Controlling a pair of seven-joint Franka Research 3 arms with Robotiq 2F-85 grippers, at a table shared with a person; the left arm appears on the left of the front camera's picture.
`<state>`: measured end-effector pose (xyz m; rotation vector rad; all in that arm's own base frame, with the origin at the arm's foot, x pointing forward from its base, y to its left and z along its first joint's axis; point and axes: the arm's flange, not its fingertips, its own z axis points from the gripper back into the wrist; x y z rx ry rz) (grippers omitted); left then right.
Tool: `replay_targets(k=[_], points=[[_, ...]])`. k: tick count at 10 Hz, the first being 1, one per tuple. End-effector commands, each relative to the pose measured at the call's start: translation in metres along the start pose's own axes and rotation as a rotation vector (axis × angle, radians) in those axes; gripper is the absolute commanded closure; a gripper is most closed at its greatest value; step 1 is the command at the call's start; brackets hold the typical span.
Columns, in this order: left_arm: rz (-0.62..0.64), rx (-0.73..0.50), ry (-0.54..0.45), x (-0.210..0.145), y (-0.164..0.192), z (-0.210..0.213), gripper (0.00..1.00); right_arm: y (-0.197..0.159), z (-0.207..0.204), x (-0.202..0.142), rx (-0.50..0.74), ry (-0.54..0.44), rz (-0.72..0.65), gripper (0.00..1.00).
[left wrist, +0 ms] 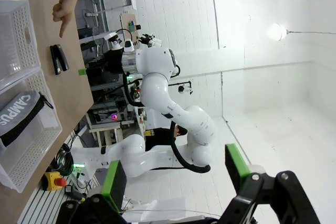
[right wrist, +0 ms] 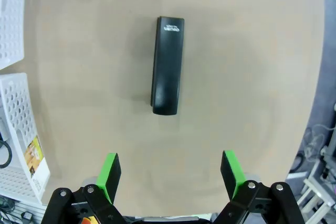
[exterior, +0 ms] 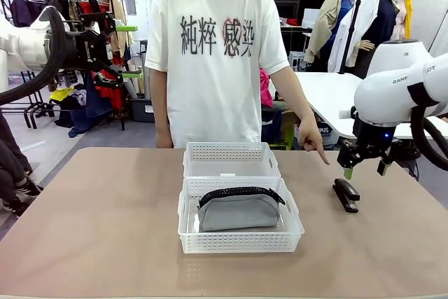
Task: Distribute items into two baskets.
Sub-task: Pick up the Stapler that the person points to.
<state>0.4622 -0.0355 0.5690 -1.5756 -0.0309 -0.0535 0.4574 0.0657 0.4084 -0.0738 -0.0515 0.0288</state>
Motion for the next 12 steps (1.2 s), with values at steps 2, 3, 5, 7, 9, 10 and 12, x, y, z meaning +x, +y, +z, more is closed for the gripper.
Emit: replay_targets(k=[2,3,5,7,9,10,12], points=[[0.006,-0.005,0.006,-0.004,-0.003,0.001,0.00,0.003,0.004,0.001,0.001,-0.011,0.018,0.00],[0.006,-0.005,0.006,-0.004,-0.003,0.001,0.00,0.003,0.004,0.001,0.001,-0.011,0.018,0.00],[0.006,-0.005,0.006,-0.004,-0.003,0.001,0.00,0.003,0.004,0.001,0.001,-0.011,0.018,0.00],[0.006,-0.005,0.006,-0.004,-0.003,0.001,0.00,0.006,-0.010,0.003,-0.006,0.049,-0.001,0.00],[0.006,-0.005,0.006,-0.004,-0.003,0.001,0.00,0.008,-0.022,0.005,-0.006,0.067,-0.012,0.00],[0.006,-0.005,0.006,-0.004,-0.003,0.001,0.00,0.008,-0.026,0.008,-0.006,0.062,-0.024,0.00],[0.006,-0.005,0.006,-0.004,-0.003,0.001,0.00,0.011,-0.040,0.012,0.004,0.048,-0.042,0.00]])
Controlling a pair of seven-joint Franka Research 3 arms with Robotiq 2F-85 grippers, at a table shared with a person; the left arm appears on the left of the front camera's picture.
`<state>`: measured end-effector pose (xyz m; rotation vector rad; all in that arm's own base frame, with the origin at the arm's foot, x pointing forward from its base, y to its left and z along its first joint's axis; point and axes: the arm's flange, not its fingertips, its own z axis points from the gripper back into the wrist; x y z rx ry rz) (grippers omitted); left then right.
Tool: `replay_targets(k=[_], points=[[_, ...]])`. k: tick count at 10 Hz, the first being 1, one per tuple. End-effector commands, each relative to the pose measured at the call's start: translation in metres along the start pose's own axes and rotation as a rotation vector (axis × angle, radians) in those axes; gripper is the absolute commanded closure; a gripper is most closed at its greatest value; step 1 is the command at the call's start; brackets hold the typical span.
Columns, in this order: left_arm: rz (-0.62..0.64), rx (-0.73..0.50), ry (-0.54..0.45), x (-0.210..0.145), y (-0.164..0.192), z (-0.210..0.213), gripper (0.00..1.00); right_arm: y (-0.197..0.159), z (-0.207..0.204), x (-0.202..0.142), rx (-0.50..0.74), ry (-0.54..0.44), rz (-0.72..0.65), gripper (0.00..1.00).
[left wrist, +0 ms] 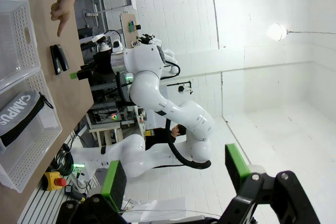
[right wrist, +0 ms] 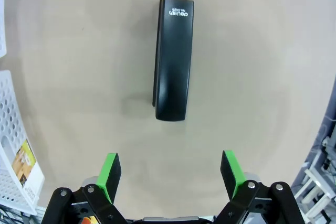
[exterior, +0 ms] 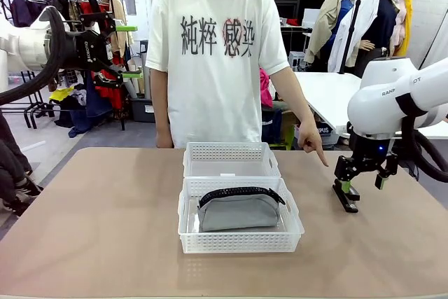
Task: Distribute items into two baskets.
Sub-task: Pick up the Stapler that the person points to.
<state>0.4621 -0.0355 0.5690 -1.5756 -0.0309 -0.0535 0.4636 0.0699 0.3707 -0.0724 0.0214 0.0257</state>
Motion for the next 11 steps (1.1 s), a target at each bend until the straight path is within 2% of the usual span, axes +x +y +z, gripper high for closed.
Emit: replay_targets(k=[1,3,8,11], points=[[0.006,-0.005,0.006,-0.004,-0.003,0.001,0.00,0.005,-0.006,0.013,-0.002,-0.043,-0.042,0.00],[0.006,-0.005,0.006,-0.004,-0.003,0.001,0.00,0.010,-0.016,0.028,-0.011,-0.068,-0.057,0.00],[0.006,-0.005,0.006,-0.004,-0.003,0.001,0.00,0.006,-0.034,0.061,-0.022,-0.043,-0.099,0.00],[0.006,-0.005,0.006,-0.004,-0.003,0.001,0.00,-0.005,-0.039,0.067,-0.014,-0.021,-0.137,0.00]])
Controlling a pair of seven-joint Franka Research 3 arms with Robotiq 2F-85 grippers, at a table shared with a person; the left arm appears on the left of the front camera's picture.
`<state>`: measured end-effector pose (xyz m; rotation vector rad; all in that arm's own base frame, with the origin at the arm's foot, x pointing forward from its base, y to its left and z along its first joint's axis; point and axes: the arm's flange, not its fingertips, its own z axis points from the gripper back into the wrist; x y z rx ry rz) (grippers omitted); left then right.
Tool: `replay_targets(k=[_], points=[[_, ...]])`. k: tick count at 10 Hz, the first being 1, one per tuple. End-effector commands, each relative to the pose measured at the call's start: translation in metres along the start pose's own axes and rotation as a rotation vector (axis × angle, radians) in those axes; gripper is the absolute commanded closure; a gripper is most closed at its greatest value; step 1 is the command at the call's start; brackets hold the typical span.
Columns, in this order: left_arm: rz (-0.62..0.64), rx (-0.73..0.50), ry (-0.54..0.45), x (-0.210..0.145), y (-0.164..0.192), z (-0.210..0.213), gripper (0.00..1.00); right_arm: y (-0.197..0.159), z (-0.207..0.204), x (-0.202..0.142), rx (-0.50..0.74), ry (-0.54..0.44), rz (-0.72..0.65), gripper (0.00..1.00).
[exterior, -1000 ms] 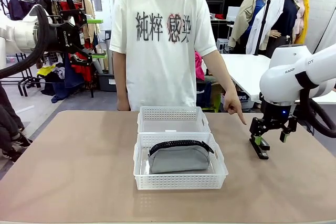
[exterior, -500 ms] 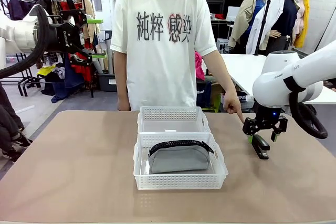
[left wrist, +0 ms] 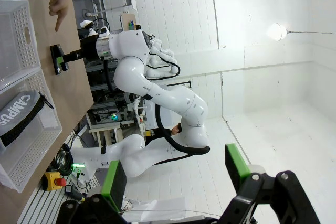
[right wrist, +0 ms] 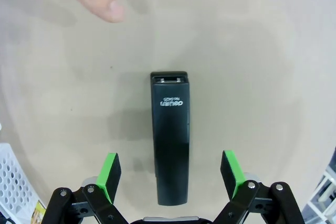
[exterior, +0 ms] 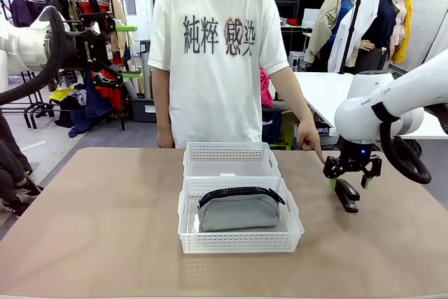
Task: Distribute items into two baskets.
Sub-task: Pick up the Stapler that the person points to.
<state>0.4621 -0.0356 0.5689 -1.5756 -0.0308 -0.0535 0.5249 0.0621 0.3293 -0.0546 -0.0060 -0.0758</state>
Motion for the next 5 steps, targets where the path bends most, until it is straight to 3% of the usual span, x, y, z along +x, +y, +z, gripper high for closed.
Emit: replay_targets(k=[1,2,5], points=[[0.006,-0.005,0.006,-0.0037,-0.0026,0.0010,0.00,-0.0003,0.0001,0.0062,-0.029,0.011,-0.039,0.00],[0.006,-0.005,0.006,-0.0037,-0.0026,0.0010,0.00,-0.0029,-0.0010,0.0066,-0.029,0.026,-0.013,0.04],[0.006,-0.005,0.006,-0.0037,-0.0026,0.0010,0.00,-0.0042,-0.0014,0.0073,-0.014,0.058,0.004,0.64]])
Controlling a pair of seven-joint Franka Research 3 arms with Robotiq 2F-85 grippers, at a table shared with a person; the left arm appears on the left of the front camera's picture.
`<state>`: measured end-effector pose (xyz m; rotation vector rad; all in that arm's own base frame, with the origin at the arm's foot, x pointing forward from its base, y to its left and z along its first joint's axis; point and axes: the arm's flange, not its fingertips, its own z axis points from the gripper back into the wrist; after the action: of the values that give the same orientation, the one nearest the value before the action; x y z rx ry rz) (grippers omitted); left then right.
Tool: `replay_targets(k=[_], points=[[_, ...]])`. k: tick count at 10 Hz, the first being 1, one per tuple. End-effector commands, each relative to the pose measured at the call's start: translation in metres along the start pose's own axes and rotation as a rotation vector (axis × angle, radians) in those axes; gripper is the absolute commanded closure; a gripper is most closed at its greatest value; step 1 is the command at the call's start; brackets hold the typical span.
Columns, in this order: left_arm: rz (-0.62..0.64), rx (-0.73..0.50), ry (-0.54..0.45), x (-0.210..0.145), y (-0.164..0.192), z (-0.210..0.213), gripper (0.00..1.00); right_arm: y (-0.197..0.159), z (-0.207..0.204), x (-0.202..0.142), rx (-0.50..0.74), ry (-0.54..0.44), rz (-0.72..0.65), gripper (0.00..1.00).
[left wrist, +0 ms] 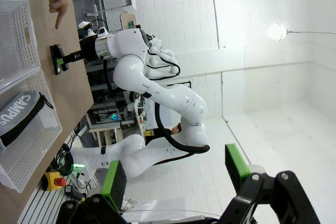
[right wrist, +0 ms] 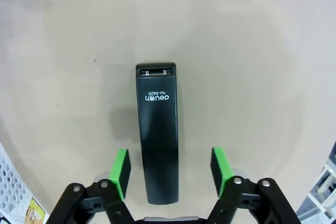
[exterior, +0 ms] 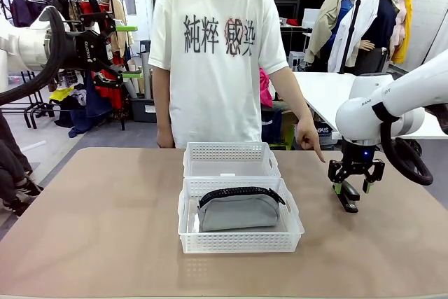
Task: Distribute items into two baskets.
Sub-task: Pick up the Stapler that the person points to.
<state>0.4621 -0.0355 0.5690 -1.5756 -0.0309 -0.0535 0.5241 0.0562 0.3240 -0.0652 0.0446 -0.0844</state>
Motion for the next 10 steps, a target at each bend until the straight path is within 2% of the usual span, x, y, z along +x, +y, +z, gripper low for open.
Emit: replay_targets(k=[1,2,7,10], points=[[0.006,-0.005,0.006,-0.004,-0.003,0.001,0.00,0.001,0.004,0.007,0.000,0.006,0.009,0.84],[0.006,-0.005,0.006,-0.004,-0.003,0.001,0.00,0.001,0.004,0.007,0.003,0.008,0.007,1.00],[0.006,-0.005,0.006,-0.004,-0.003,0.001,0.00,0.000,0.007,0.005,0.004,0.015,0.011,1.00],[0.006,-0.005,0.006,-0.004,-0.003,0.001,0.00,0.000,0.045,-0.006,0.036,-0.015,0.008,1.00]])
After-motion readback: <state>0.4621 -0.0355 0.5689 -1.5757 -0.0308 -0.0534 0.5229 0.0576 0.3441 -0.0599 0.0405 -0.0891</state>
